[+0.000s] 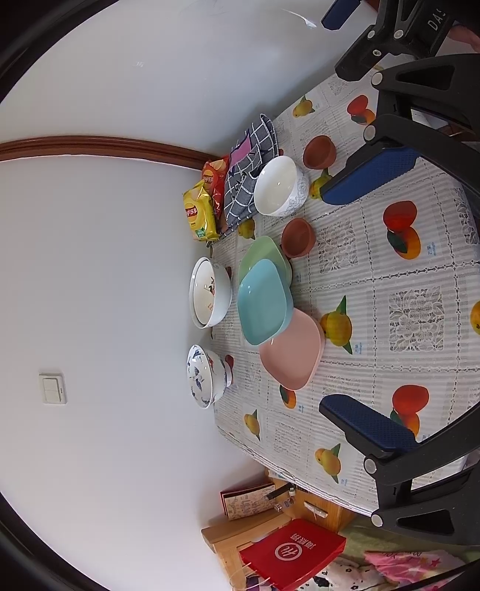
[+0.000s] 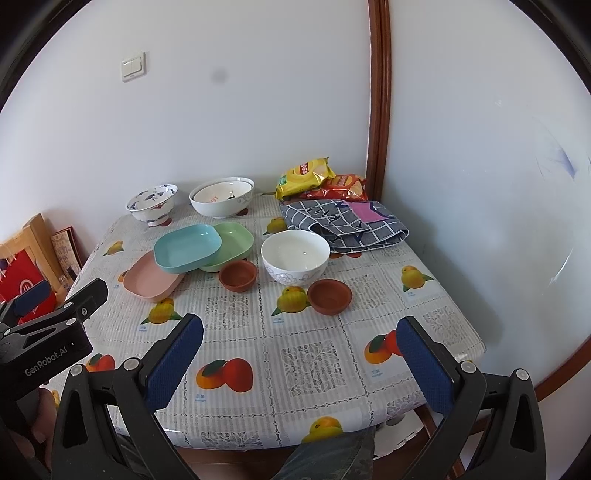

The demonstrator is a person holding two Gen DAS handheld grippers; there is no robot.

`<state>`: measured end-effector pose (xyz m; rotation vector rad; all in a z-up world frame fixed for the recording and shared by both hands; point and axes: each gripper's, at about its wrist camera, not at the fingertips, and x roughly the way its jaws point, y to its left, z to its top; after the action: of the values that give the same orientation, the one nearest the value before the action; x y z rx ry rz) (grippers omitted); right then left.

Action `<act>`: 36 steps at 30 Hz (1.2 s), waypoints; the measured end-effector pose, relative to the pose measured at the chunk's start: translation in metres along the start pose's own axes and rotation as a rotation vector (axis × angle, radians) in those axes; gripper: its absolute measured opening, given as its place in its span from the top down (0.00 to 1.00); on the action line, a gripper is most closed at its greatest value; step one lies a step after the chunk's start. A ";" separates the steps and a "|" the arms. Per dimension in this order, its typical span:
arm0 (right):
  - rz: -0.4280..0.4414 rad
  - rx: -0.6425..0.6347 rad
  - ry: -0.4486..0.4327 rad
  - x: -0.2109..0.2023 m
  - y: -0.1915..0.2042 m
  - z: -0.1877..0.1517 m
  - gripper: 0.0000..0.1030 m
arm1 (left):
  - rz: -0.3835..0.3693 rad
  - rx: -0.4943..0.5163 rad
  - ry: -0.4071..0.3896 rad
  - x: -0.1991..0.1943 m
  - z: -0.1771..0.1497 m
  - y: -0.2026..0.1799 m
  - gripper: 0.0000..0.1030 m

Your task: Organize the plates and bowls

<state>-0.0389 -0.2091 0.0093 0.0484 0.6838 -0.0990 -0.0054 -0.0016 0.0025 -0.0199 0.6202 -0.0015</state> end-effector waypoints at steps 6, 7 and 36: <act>0.001 0.003 -0.002 -0.002 0.000 0.001 0.00 | 0.000 0.002 -0.003 -0.001 -0.001 0.000 0.00; 0.002 0.003 -0.002 -0.002 -0.001 0.000 0.00 | 0.000 0.001 -0.002 -0.001 0.000 0.000 0.00; 0.004 0.007 -0.012 -0.006 0.000 0.001 0.00 | 0.003 0.004 -0.005 -0.002 -0.001 -0.001 0.00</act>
<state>-0.0431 -0.2090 0.0141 0.0558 0.6718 -0.0978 -0.0076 -0.0022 0.0026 -0.0151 0.6150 0.0006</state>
